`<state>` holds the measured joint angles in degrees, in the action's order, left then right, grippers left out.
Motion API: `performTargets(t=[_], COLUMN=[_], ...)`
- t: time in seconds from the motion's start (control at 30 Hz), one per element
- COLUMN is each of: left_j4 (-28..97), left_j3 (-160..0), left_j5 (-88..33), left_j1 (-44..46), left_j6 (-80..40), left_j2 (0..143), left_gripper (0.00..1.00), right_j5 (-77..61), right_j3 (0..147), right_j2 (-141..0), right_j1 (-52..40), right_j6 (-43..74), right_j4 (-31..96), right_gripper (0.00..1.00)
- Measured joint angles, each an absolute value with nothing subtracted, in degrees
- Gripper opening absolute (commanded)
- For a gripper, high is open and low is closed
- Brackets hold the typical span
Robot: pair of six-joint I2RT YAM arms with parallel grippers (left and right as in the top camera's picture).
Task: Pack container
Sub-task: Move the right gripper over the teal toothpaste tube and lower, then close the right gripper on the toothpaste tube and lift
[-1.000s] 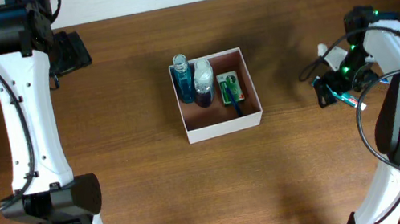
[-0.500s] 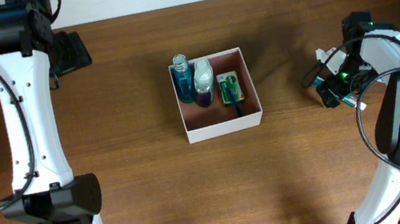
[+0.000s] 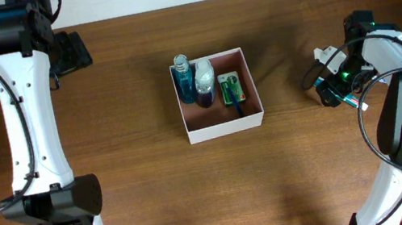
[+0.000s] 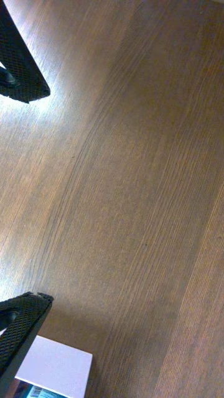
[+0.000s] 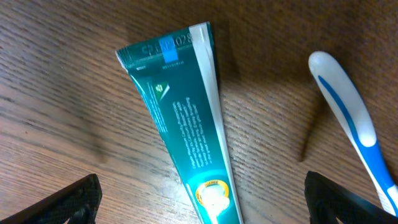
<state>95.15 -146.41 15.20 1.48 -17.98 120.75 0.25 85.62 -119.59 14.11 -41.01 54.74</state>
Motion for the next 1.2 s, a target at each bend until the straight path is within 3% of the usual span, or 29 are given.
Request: performTargets(t=[0.93,0.97,1.0,1.2], left_j4=[95.15,95.15,95.15,95.15], left_j3=[-146.41,-146.41,-146.41,-146.41], left_j5=[15.20,15.20,15.20,15.20], left_j1=[1.48,1.48,1.48,1.48], left_j6=[-17.98,-17.98,-17.98,-17.98], left_j2=[120.75,120.75,120.75,120.75], left_gripper=[0.99,0.99,0.99,0.99], right_j5=[-1.61,-1.61,-1.58,-1.39], right_j3=[82.46,82.46,82.46,82.37], right_j2=[-119.17,-119.17,-119.17,-119.17], right_j1=[14.09,14.09,14.09,14.11], right_j6=[-41.17,-41.19,-41.36,-40.32], right_j4=[52.64,52.62,52.62,52.60], right_gripper=[0.99,0.92,0.77,0.18])
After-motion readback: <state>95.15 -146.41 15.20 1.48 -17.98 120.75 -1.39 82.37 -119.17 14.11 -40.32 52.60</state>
